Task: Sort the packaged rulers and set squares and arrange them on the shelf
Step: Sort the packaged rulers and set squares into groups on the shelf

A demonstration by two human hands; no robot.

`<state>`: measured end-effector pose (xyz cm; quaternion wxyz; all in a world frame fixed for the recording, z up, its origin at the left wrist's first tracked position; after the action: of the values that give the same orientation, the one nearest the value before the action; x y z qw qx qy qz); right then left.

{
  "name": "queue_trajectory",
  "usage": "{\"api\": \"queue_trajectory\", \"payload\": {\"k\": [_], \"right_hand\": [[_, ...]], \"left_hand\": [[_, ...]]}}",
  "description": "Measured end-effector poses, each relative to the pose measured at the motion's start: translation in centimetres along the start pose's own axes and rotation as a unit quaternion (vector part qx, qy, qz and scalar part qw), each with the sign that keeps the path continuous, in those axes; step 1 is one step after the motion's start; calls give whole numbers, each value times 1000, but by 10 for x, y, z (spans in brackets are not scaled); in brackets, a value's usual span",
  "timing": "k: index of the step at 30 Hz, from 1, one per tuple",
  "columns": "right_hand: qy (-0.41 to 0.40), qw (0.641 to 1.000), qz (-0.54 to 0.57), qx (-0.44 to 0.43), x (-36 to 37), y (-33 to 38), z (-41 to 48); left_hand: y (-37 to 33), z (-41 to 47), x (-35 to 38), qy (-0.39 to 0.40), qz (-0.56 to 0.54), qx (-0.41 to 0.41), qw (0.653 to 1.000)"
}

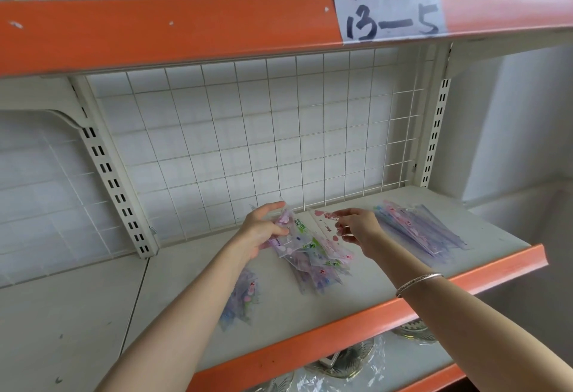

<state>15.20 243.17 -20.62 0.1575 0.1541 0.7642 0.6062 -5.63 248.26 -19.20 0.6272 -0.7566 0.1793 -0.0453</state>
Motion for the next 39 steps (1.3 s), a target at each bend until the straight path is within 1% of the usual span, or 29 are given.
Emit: {"api": "queue_trajectory", "payload": {"k": [7, 11, 14, 18, 21, 27, 30, 34, 37, 39], "right_hand": [[62, 991, 121, 11, 24, 14, -9], [91, 986, 138, 10, 43, 18, -14], [117, 984, 135, 5, 58, 20, -18], [157, 984, 84, -7, 83, 21, -29], [206, 978, 15, -17, 108, 18, -39], [296, 945, -132, -40, 159, 6, -61], [325, 929, -170, -53, 179, 1, -72], [338, 904, -241, -105, 195, -1, -81], [335, 887, -285, -137, 203, -3, -82], [307, 899, -276, -144, 203, -1, -78]], "left_hand": [[-1, -3, -12, -1, 7, 2, 1000], [1, -4, -25, -13, 0, 5, 1000], [3, -10, -42, -37, 0, 7, 999], [6, -24, -77, -105, -9, 15, 994], [11, -35, -110, -161, -20, 25, 986], [22, -53, -161, -258, -58, 63, 962], [25, -62, -173, -280, -72, 74, 955], [29, -69, -183, -304, -101, 91, 943], [30, -73, -183, -277, -137, 93, 946], [28, -73, -180, -253, -147, 92, 952]]}}
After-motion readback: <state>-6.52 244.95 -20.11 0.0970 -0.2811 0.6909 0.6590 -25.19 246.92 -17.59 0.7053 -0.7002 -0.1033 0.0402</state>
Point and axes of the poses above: each hand's wrist, its own z-axis towards the middle knuckle, its own x-axis out of the palm, y = z × x, the point moved 4 cm from there along z, towards the middle knuckle, and after that the axes turned 1 degree about z, right-handed, at the moved point
